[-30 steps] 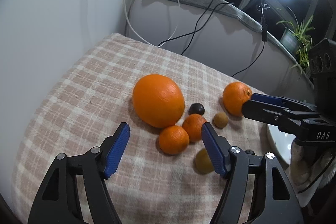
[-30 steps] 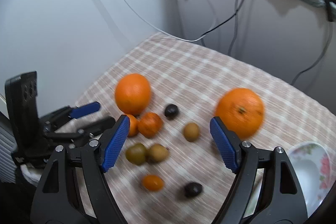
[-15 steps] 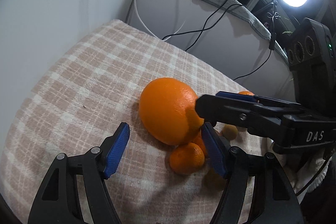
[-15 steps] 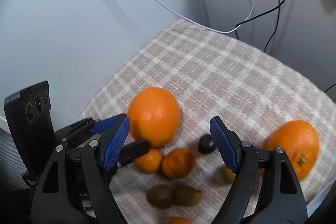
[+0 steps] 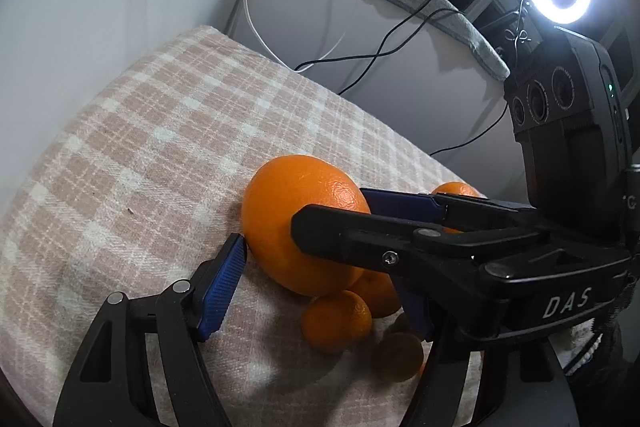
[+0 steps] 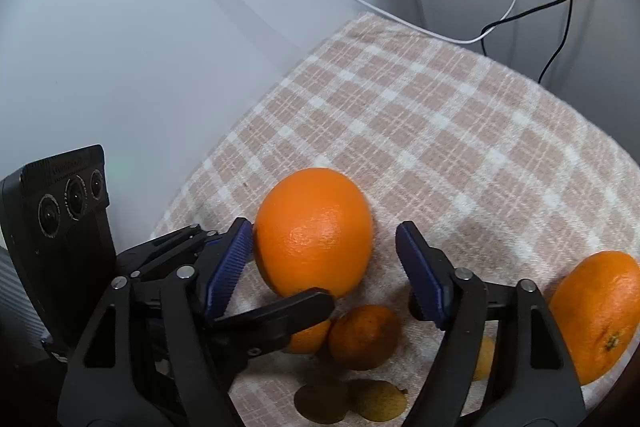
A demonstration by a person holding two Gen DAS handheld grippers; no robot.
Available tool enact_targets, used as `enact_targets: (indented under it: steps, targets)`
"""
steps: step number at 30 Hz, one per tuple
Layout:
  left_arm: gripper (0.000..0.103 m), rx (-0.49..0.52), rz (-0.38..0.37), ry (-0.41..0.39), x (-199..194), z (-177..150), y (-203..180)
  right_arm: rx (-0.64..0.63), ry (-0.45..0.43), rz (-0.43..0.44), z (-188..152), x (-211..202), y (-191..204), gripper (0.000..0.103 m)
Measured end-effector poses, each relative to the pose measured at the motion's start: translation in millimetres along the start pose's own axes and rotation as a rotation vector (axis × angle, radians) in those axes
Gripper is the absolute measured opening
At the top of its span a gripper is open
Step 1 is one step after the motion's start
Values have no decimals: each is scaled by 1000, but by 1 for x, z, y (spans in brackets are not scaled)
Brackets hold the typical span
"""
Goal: Organize fruits
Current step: 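Move the right gripper to the large orange and close around it, then carry the large orange with the right gripper and lower it onto the plate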
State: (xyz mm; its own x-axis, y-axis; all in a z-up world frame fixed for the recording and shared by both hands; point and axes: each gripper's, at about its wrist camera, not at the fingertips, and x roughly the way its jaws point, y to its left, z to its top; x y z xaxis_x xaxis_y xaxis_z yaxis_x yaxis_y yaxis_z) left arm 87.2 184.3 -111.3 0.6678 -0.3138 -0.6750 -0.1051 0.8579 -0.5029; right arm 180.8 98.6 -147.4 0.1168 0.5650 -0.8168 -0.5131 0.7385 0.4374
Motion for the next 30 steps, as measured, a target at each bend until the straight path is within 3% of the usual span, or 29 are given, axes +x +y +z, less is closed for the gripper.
enact_targets:
  steps: [4, 15, 30]
  targets:
    - [69, -12, -8, 0, 1, 0, 2, 9, 15, 32, 0, 0, 1, 67]
    - [69, 5, 17, -33, -9, -1, -6, 16, 5, 12, -2, -8, 11, 66]
    - [69, 86, 22, -100, -36, -11, -47, 12, -67, 1, -18, -63, 27, 66]
